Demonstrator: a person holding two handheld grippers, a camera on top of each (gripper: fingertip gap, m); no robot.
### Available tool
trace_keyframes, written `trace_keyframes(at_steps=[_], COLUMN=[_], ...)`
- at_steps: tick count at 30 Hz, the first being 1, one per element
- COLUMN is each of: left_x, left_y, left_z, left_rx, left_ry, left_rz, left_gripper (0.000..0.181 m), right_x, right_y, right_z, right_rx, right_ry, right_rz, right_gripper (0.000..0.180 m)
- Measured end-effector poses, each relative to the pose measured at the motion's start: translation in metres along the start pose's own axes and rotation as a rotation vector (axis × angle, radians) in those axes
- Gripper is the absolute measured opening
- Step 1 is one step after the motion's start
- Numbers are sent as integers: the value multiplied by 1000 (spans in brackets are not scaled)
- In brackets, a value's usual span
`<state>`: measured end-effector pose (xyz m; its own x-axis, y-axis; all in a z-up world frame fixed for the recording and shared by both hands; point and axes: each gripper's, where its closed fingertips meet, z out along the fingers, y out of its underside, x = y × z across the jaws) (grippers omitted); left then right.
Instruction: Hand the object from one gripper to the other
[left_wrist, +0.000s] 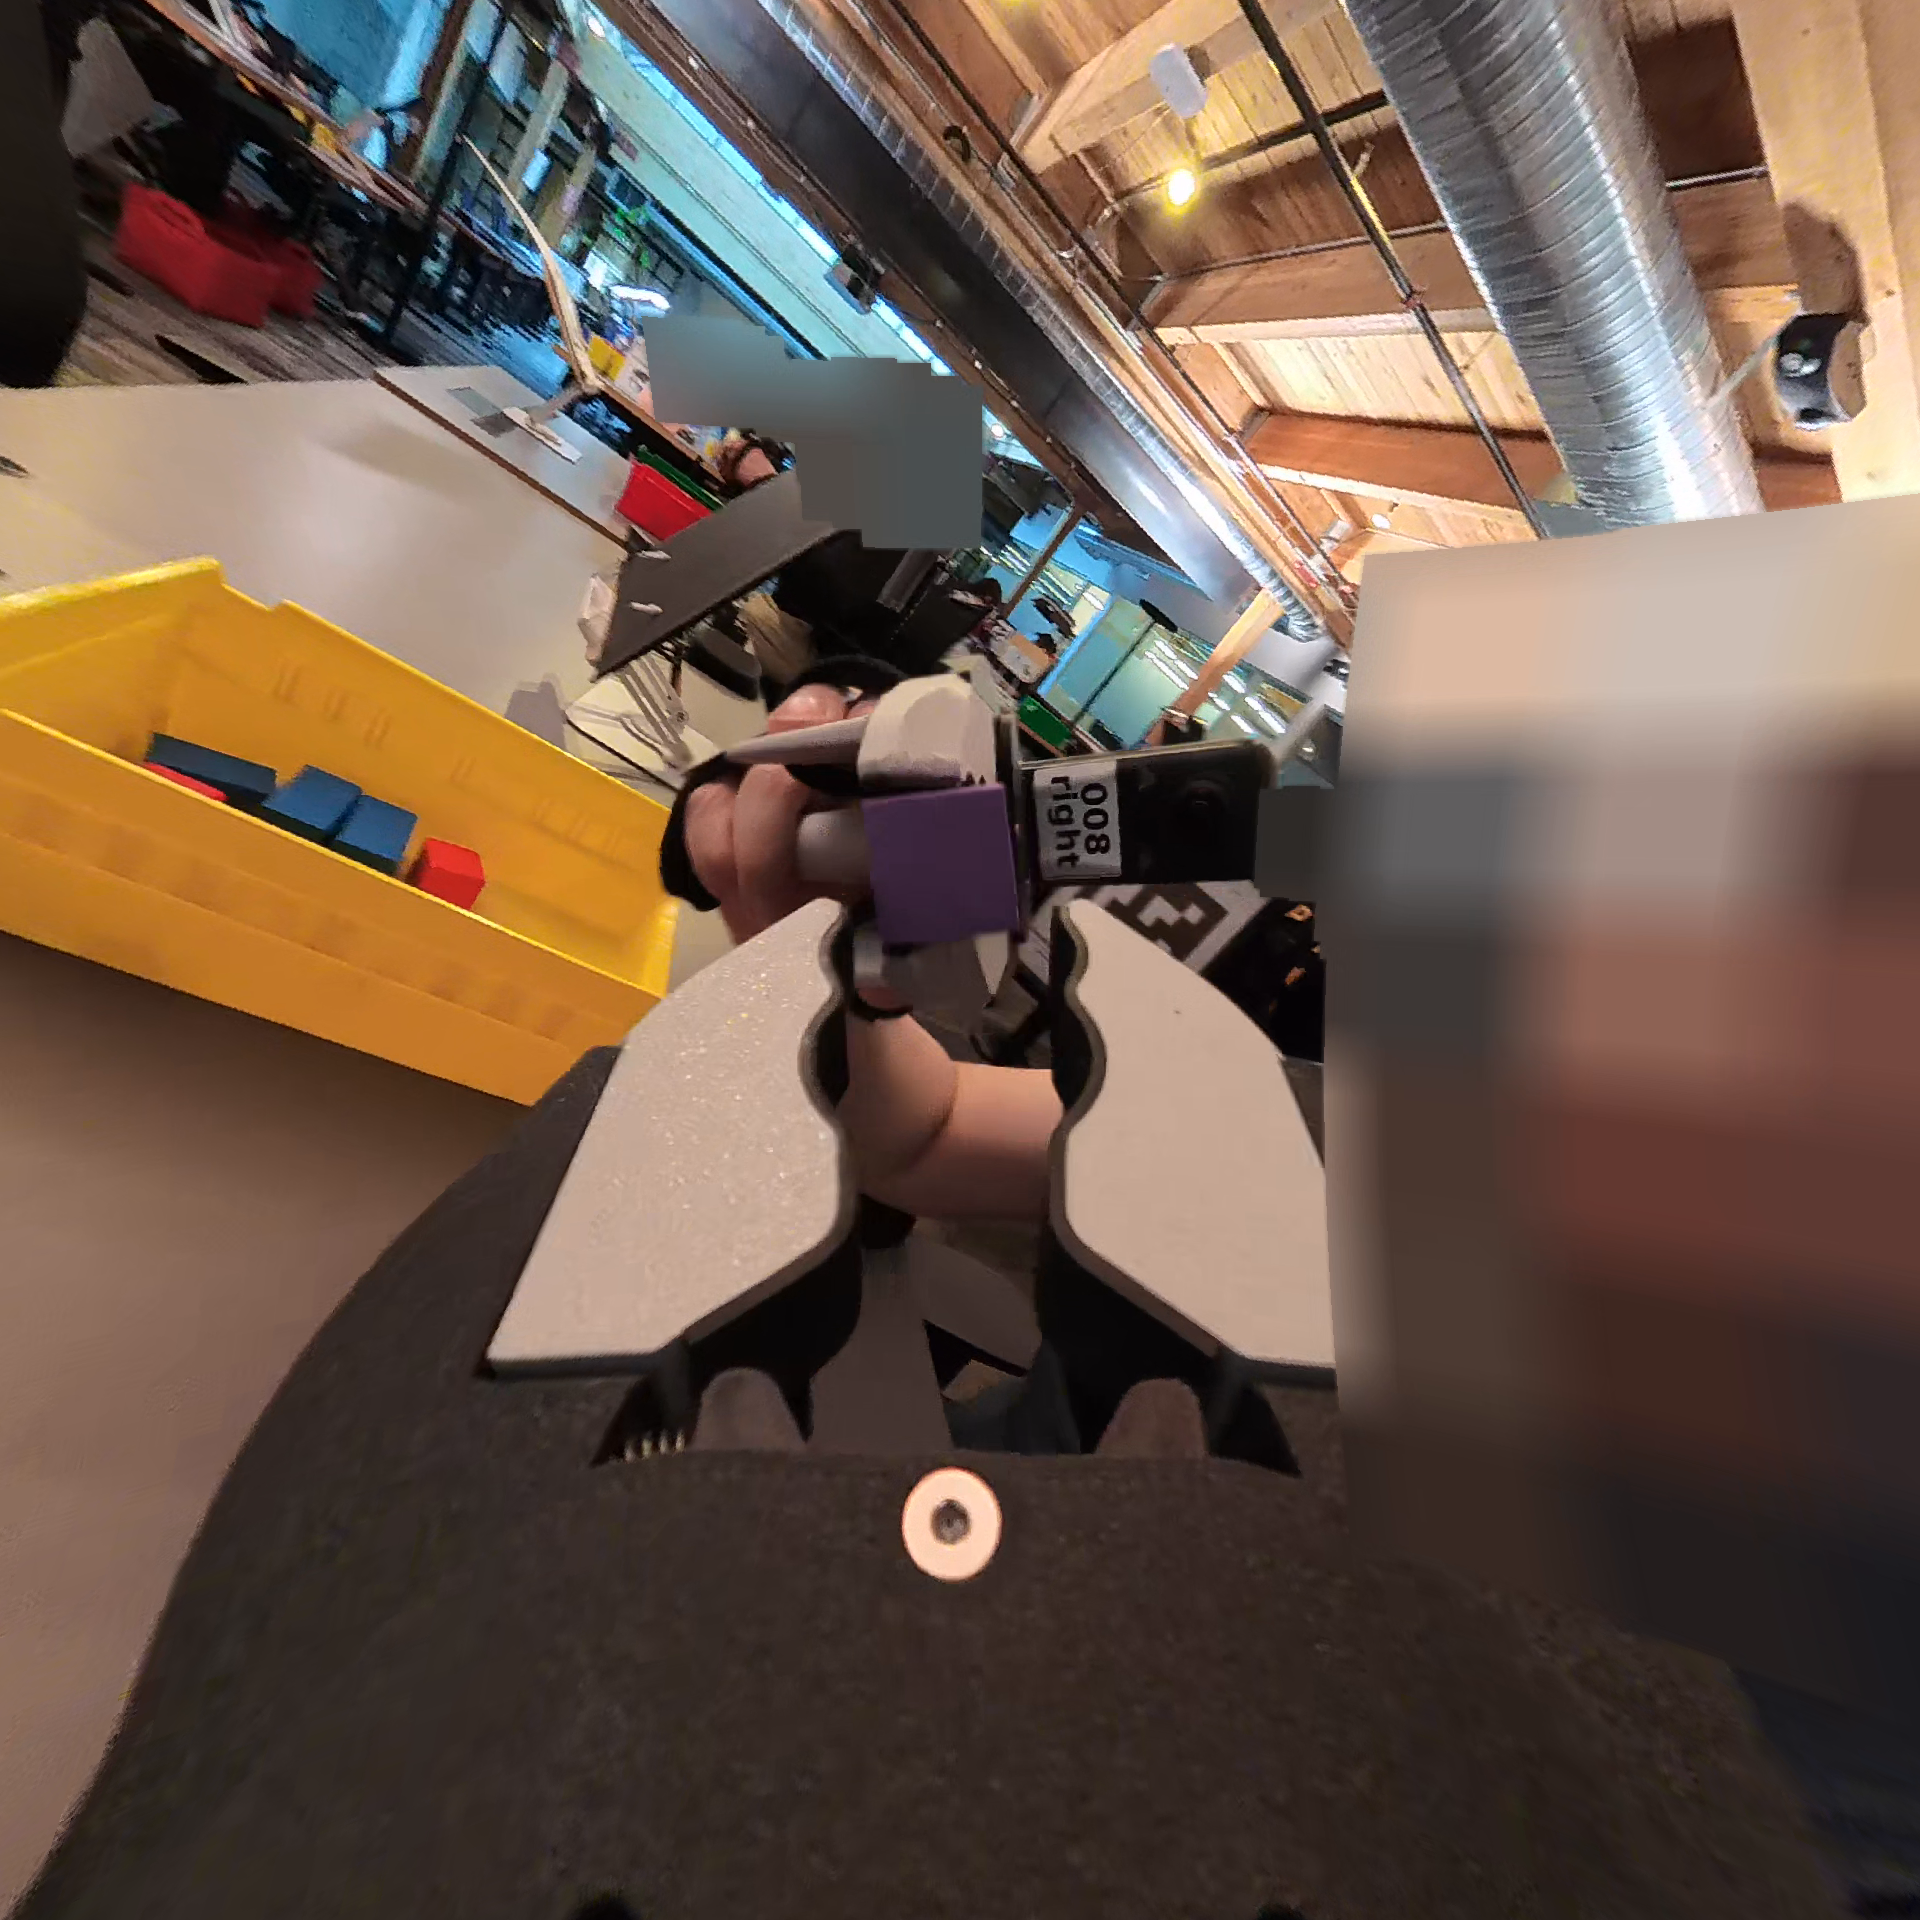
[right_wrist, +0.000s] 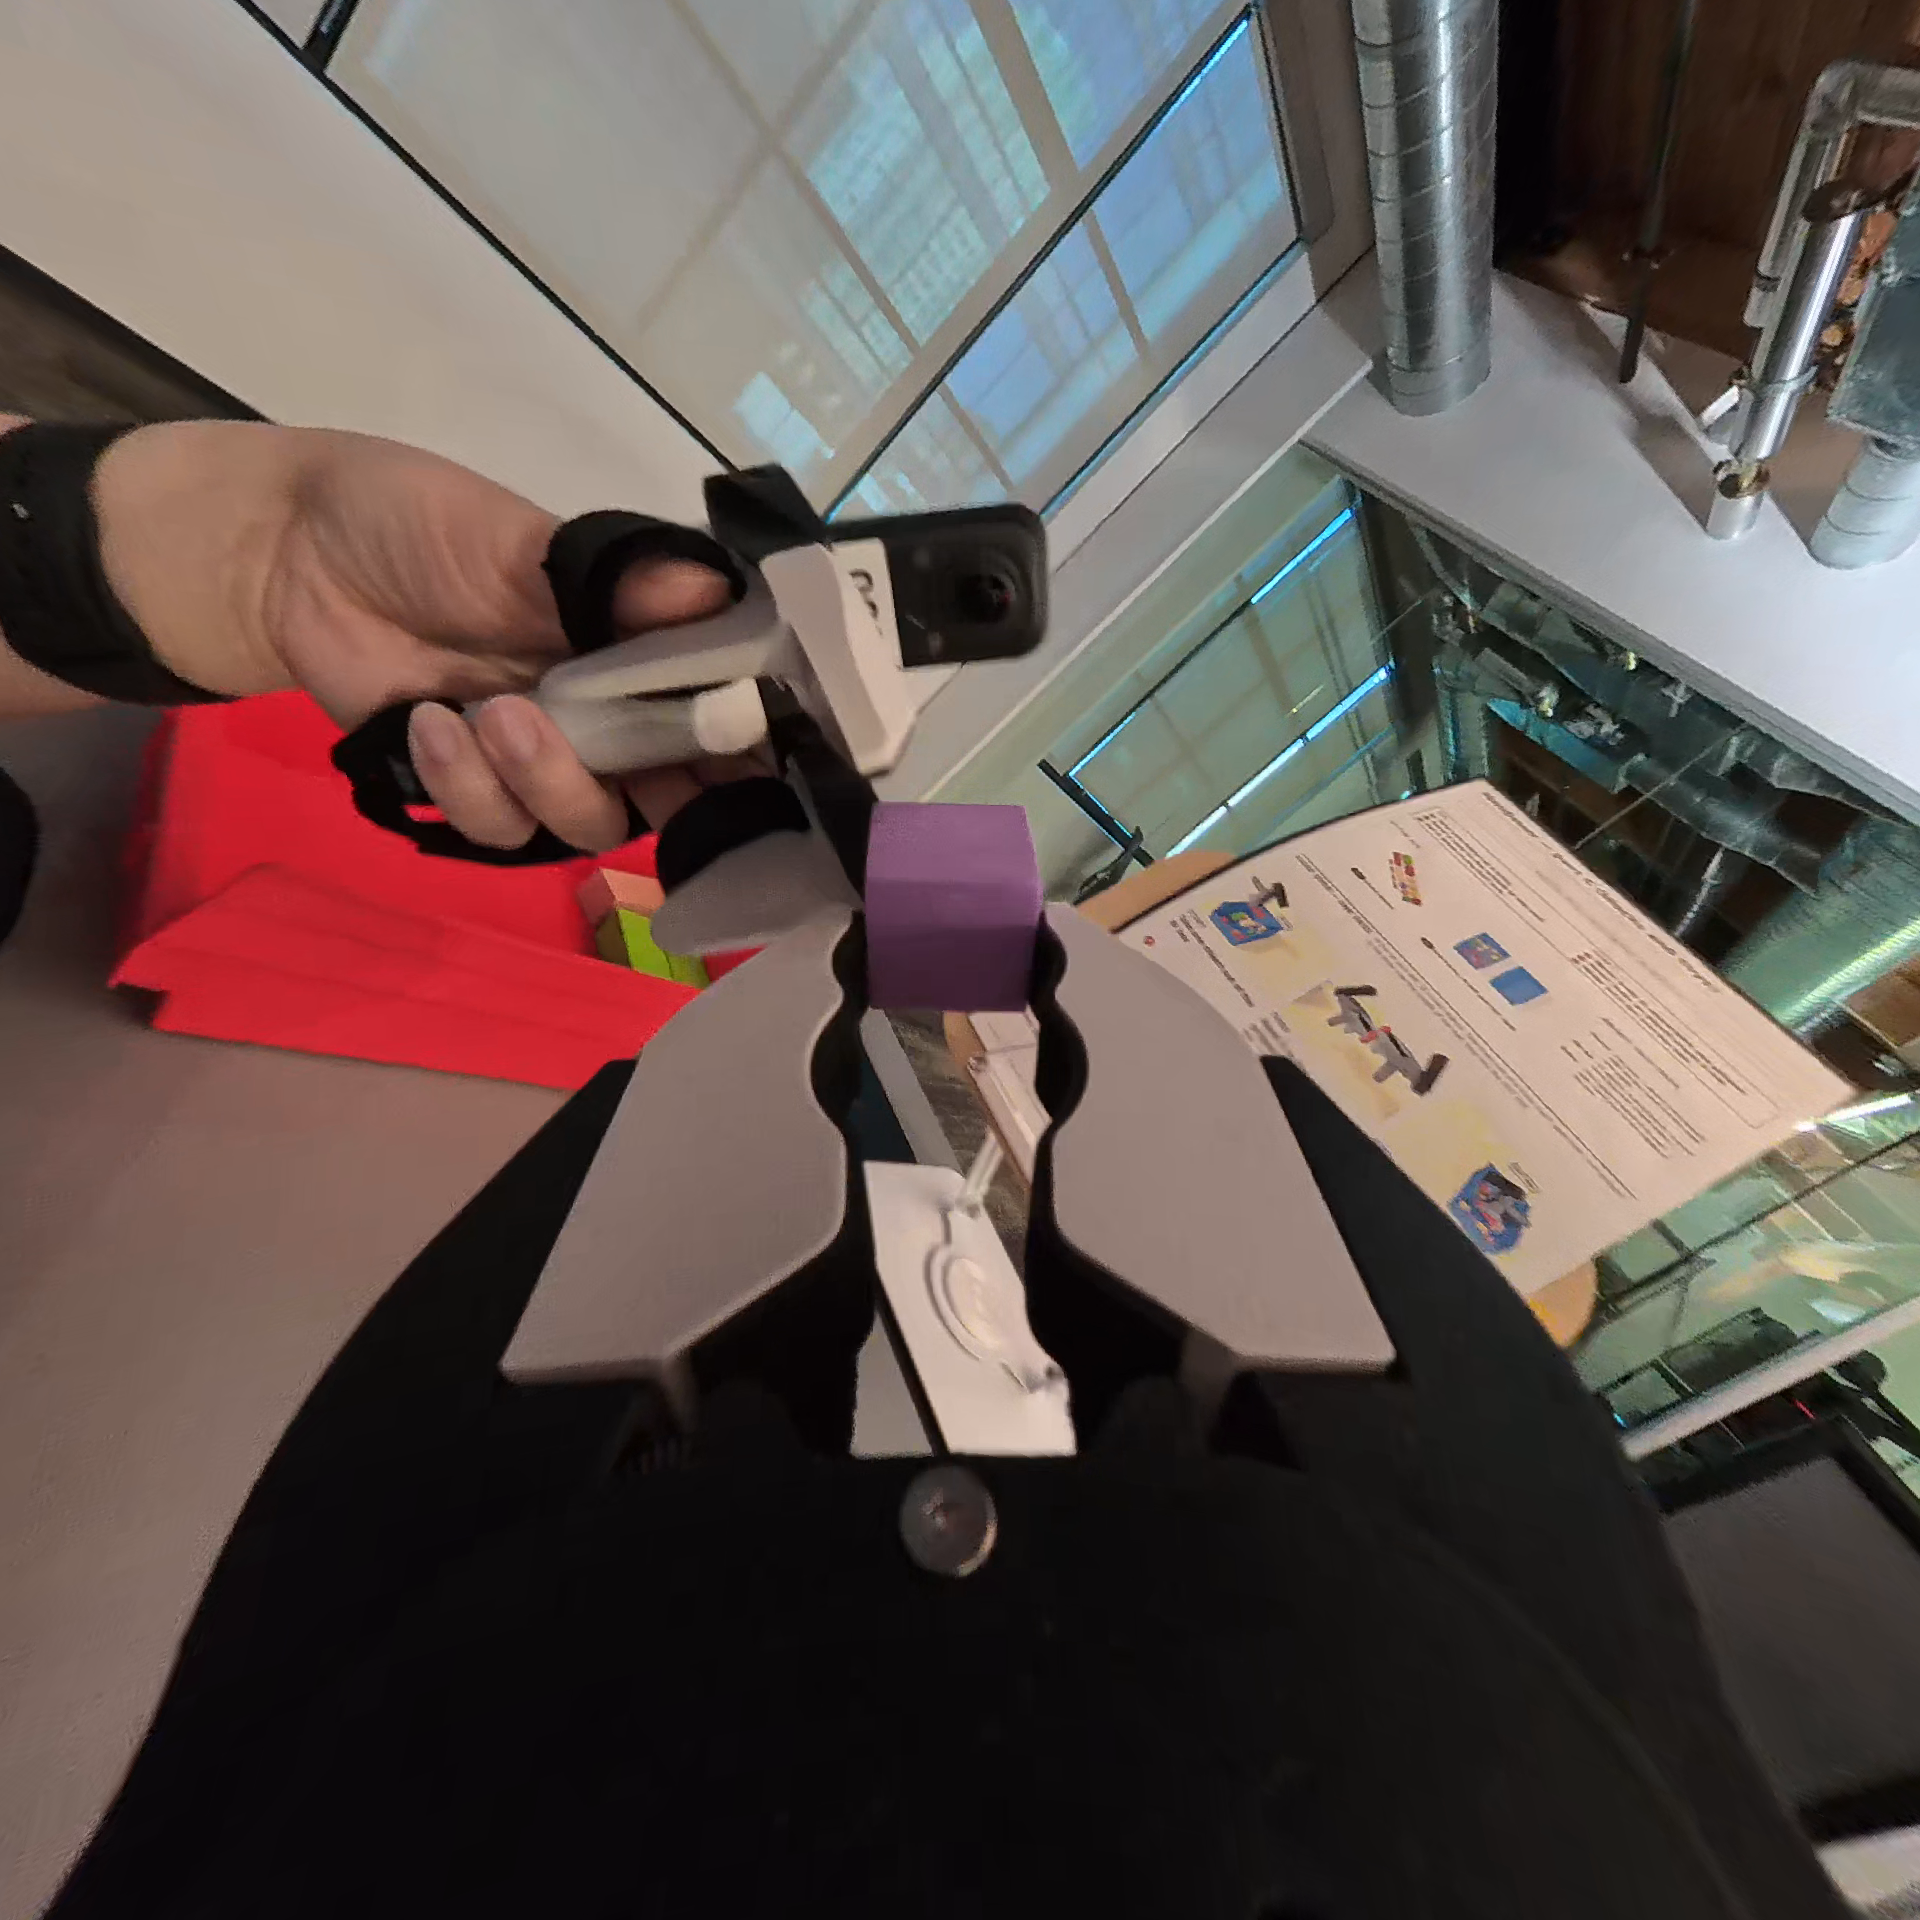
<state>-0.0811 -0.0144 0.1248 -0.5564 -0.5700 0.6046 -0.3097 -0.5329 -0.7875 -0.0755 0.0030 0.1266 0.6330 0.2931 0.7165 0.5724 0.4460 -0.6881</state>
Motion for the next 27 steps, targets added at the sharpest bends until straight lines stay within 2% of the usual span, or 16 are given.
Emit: trace_keyframes(at_steps=[2, 5, 8, 11, 13, 17, 27], left_x=[-3, 2, 5, 4, 7, 12, 16], left_y=[-7, -18, -25, -31, -33, -39, -51], left_z=[-11, -28, -43, -58, -64, -76, -108], left_rx=[24, 68, 86, 95, 104, 127, 175], left_ry=[-55, -103, -194, -307, -330, -371, -552], left_rz=[40, 84, 147, 210, 229, 252, 348], left_gripper=[35, 33, 30, 28, 27, 26, 26], right_x=[16, 48, 77, 71, 59, 41, 14], right_y=[12, 61, 132, 201, 234, 260, 275], right_z=[-9, -45, -115, -187, -224, -240, -251], right_rx=[-83, -378, -740, -1077, -1260, -1347, -1463], right_ry=[7, -41, 4, 30, 21, -46, -149], right_rz=[-1, 121, 381, 647, 736, 846, 924], right_gripper=[30, 30, 30, 30, 30, 30, 30])
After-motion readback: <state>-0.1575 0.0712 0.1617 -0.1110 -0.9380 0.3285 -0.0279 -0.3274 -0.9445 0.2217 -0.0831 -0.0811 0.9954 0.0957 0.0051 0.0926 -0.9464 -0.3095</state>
